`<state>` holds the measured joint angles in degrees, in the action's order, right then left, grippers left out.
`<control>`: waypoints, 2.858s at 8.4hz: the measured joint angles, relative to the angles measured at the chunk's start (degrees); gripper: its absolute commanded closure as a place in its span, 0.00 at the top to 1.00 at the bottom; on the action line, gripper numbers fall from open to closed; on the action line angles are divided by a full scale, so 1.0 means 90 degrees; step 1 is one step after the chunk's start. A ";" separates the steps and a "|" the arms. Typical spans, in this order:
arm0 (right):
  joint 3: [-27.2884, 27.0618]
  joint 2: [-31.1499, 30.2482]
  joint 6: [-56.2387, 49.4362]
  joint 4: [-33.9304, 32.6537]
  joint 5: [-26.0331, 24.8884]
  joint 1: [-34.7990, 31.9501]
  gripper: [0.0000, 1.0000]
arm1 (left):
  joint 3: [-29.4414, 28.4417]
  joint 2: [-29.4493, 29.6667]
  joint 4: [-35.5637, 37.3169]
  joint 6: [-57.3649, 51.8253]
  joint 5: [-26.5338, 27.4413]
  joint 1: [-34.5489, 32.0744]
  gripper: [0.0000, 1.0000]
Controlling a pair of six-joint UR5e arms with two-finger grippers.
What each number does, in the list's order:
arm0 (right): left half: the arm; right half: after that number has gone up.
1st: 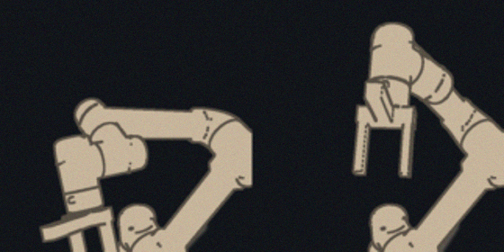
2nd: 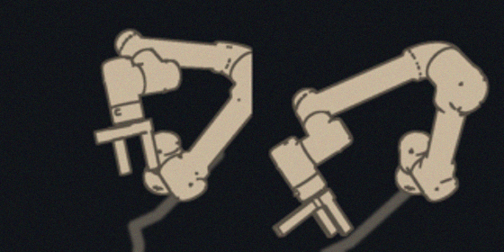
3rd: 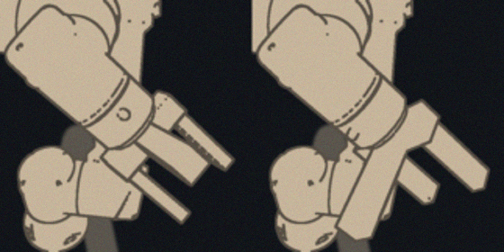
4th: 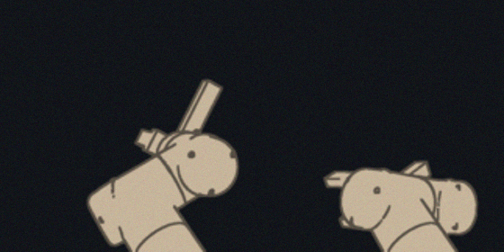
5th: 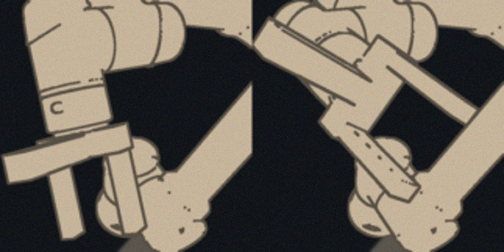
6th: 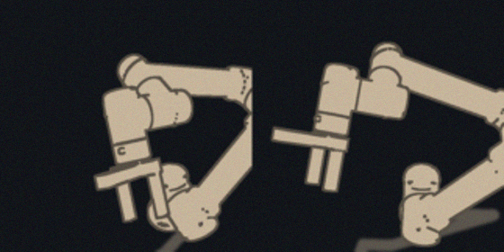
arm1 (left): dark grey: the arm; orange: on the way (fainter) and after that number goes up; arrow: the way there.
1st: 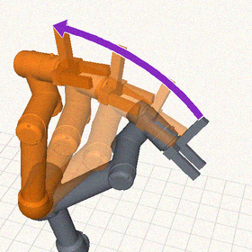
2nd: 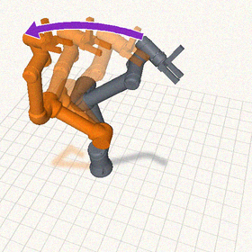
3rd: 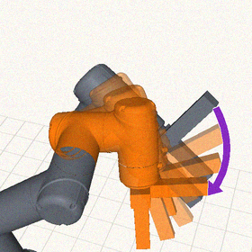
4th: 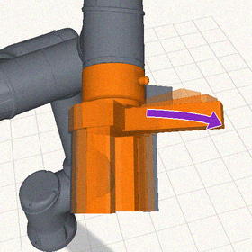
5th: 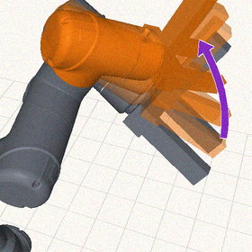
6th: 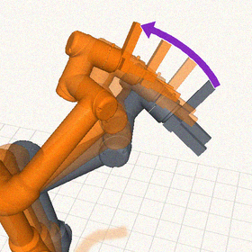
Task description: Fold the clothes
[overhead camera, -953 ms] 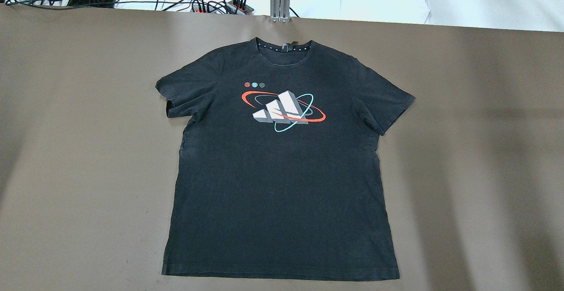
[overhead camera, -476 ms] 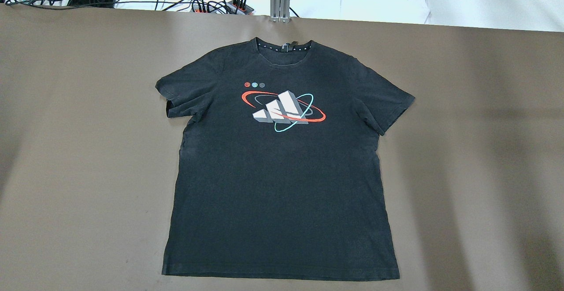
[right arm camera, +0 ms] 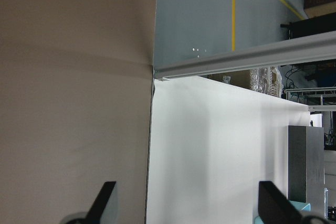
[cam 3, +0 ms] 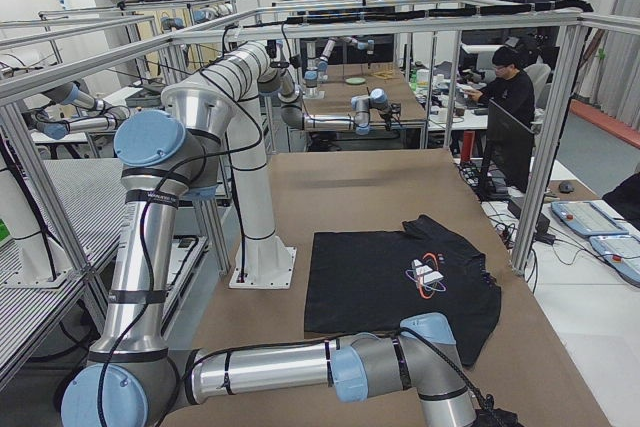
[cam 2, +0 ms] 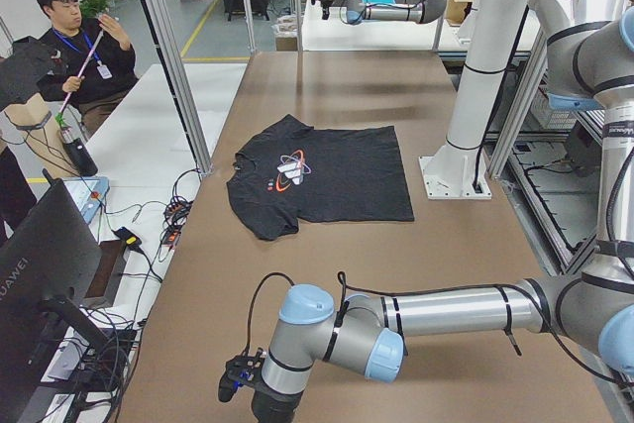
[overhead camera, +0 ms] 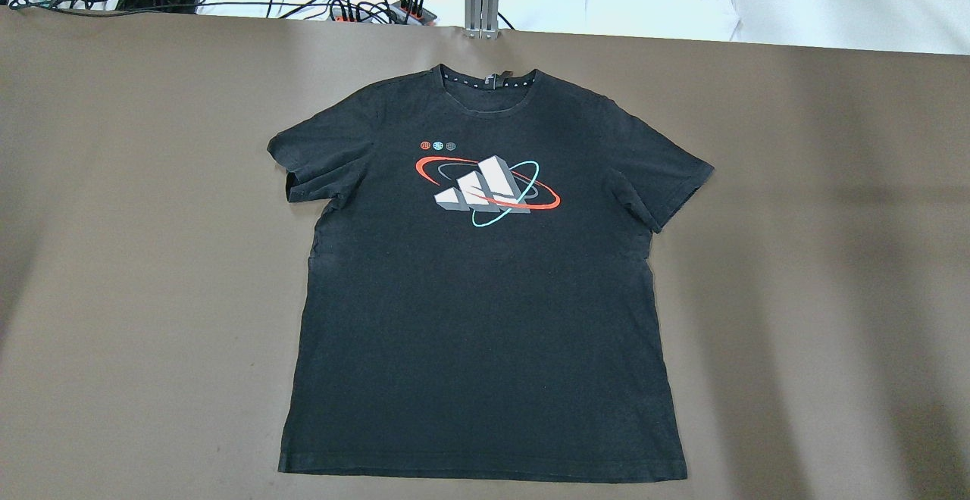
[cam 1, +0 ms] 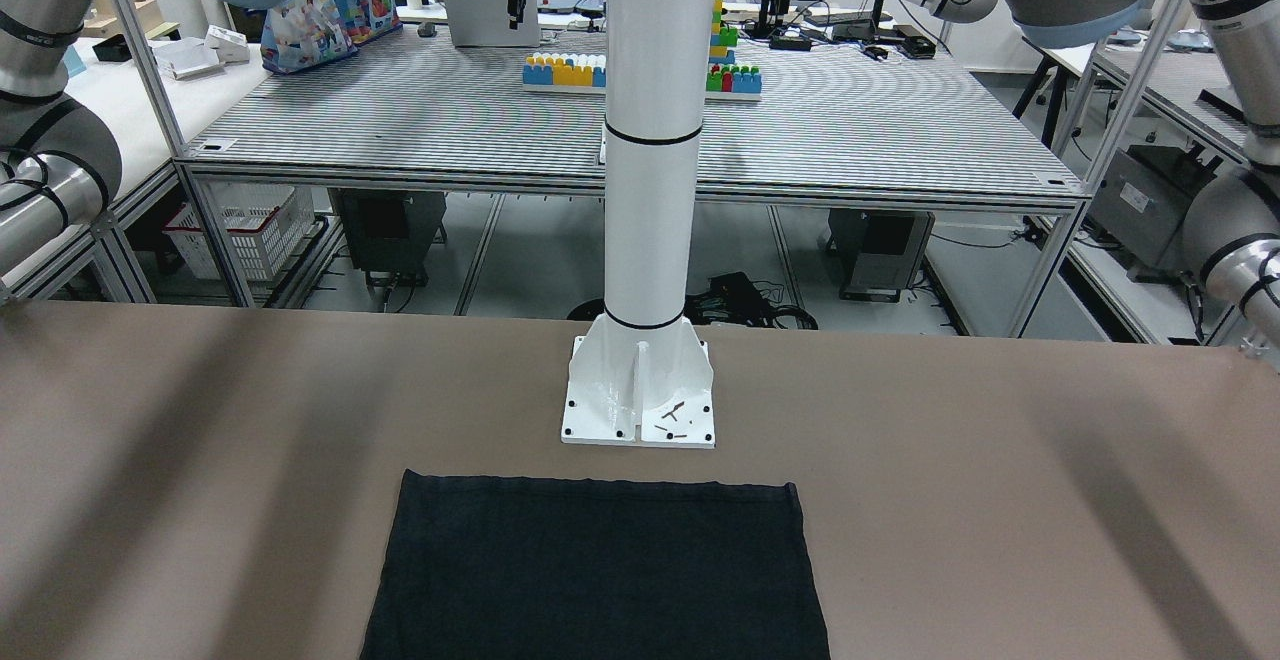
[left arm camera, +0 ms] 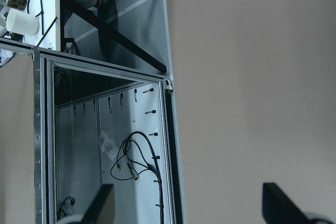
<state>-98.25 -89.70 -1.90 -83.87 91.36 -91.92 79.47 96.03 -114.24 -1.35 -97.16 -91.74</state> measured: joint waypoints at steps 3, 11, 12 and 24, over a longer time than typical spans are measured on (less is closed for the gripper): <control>-0.0453 -0.0018 0.0016 0.0286 0.0036 0.0264 0.94 | 0.0113 0.0232 -0.0134 0.0014 0.0051 -0.0005 1.00; -0.0642 -0.0113 0.0149 0.0620 0.0226 0.0615 0.94 | 0.0080 0.0357 -0.1658 0.0559 -0.0305 0.0439 1.00; -0.0627 -0.0082 0.0272 0.0650 0.0378 0.0729 0.93 | -0.0007 0.0488 -0.1779 0.0572 -0.0397 0.0713 1.00; 0.1241 0.1617 0.3991 0.2288 0.0601 0.3705 0.94 | -0.1573 0.3114 -0.1887 0.3109 -0.1674 0.3678 1.00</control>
<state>-87.08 -75.15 34.02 -63.28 96.77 -58.57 65.31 124.06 -131.23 26.63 -112.23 -58.63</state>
